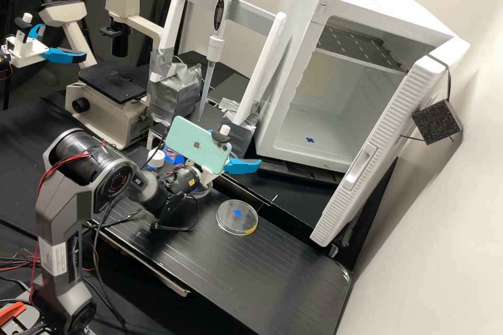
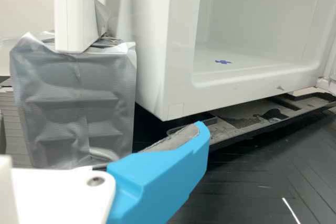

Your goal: Close the lid

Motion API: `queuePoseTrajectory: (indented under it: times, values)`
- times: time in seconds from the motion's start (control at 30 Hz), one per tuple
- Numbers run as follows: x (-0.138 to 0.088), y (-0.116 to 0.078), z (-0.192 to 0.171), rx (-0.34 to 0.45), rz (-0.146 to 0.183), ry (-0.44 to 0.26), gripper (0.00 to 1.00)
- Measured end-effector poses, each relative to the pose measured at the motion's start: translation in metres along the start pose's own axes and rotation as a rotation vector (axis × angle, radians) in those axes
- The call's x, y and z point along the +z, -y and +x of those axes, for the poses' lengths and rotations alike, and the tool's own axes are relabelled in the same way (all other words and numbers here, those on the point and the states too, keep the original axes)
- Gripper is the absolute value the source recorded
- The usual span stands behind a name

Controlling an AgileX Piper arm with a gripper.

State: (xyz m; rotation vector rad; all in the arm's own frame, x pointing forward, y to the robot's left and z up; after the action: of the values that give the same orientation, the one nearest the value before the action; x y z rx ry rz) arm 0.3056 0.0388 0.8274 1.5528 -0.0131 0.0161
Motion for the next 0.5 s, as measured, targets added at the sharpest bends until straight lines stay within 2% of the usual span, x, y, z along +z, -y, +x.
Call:
queuePoseTrajectory:
  times: [0.37, 0.5]
  values:
    - [0.005, -0.002, -0.006, 0.013, -0.002, -0.001, 1.00]
    - [0.016, -0.012, -0.025, 0.044, 0.016, -0.005, 1.00]
